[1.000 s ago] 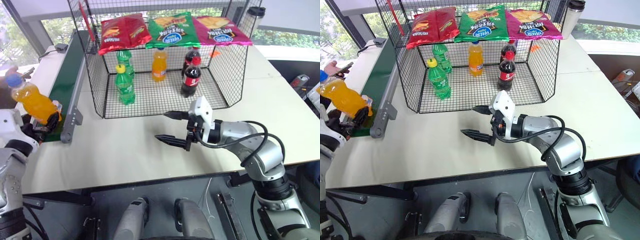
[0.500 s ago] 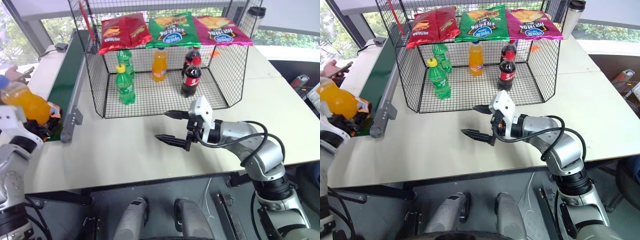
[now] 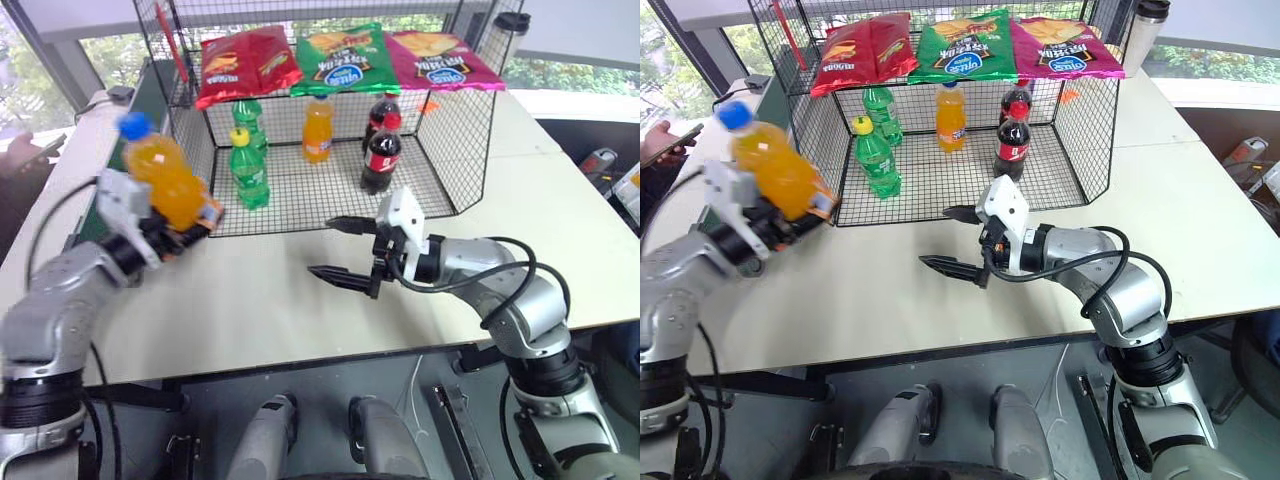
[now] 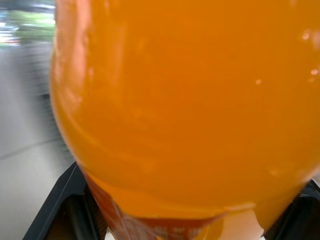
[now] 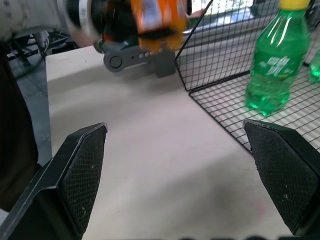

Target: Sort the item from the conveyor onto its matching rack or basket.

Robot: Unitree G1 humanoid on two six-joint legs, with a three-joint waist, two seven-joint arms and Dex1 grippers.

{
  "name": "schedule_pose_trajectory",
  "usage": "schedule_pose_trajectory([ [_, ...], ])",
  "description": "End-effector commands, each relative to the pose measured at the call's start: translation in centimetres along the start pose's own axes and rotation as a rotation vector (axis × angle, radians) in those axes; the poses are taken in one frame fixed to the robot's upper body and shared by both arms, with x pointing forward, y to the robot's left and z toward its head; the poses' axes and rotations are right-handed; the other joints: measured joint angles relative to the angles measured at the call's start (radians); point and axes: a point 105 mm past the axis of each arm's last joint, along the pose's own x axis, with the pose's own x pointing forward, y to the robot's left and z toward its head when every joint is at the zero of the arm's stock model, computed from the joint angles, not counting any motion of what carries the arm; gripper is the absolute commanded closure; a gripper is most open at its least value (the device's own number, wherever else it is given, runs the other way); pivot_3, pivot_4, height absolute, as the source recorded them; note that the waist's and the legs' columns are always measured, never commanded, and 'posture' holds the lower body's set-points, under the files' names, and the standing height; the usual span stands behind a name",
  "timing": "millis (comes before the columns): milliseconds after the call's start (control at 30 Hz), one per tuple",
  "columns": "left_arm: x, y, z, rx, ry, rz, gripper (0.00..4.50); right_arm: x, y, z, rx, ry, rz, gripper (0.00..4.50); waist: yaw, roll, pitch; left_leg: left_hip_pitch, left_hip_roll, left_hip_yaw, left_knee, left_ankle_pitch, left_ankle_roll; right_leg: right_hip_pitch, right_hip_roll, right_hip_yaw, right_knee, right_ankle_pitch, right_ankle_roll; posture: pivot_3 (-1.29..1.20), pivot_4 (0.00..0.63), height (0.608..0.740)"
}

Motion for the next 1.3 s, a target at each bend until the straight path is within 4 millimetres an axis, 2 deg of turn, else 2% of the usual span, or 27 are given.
schedule_pose_trajectory([
  [33,1.4,-3.0,0.1,0.115,0.018,-0.151,1.49,0.1,0.5,1.4,-0.045,-0.03,0.024,0.0,0.0,0.0,0.0,0.0,0.0,0.0,0.0,0.001,0.001,-0.001,0.0,0.0,0.001,0.0,0.0,0.0,0.15,0.739],
  [200,2.7,-5.7,-2.5,0.169,0.07,-0.29,1.49,0.0,0.2,1.5,-0.045,-0.029,0.011,0.0,0.006,0.0,0.0,0.0,0.0,0.0,0.0,0.001,0.001,0.0,0.0,0.0,0.001,0.0,0.0,0.0,0.15,0.739],
  [400,4.3,-6.9,-3.7,0.208,0.064,-0.356,1.49,0.1,-0.1,1.8,-0.017,-0.049,-0.014,0.0,0.007,0.0,0.0,0.0,0.0,0.0,0.0,0.001,0.001,0.0,0.0,0.0,0.0,0.0,0.0,0.0,0.15,0.739],
  [733,6.8,-8.7,-3.7,0.201,0.009,-0.418,1.49,0.5,-0.2,2.1,0.004,-0.054,-0.021,0.0,0.006,0.0,0.0,0.0,0.0,0.0,0.001,0.001,0.002,0.0,0.0,0.0,0.001,0.0,0.0,0.0,0.15,0.739],
  [1133,7.1,-10.0,-3.7,0.188,-0.009,-0.447,1.49,0.7,-0.6,2.1,0.009,-0.062,-0.035,0.0,0.006,0.0,0.0,0.0,0.0,0.0,0.002,0.001,0.002,0.0,0.0,0.0,0.002,0.001,0.002,0.0,0.15,0.739],
  [1233,7.3,-10.0,-3.4,0.183,-0.019,-0.445,1.49,0.8,-0.9,2.0,0.012,-0.061,-0.048,0.78,0.006,0.0,0.0,0.0,0.0,0.0,0.002,0.001,0.002,0.0,0.0,0.0,0.002,0.002,0.003,0.0,0.15,0.739],
  [1300,7.3,-10.1,-3.3,0.184,-0.021,-0.445,1.49,0.8,-1.0,1.9,0.01,-0.06,-0.053,1.77,0.006,0.0,0.0,0.0,0.0,0.0,0.002,0.001,0.002,0.0,0.0,0.0,0.002,0.002,0.003,0.0,0.15,0.739],
])
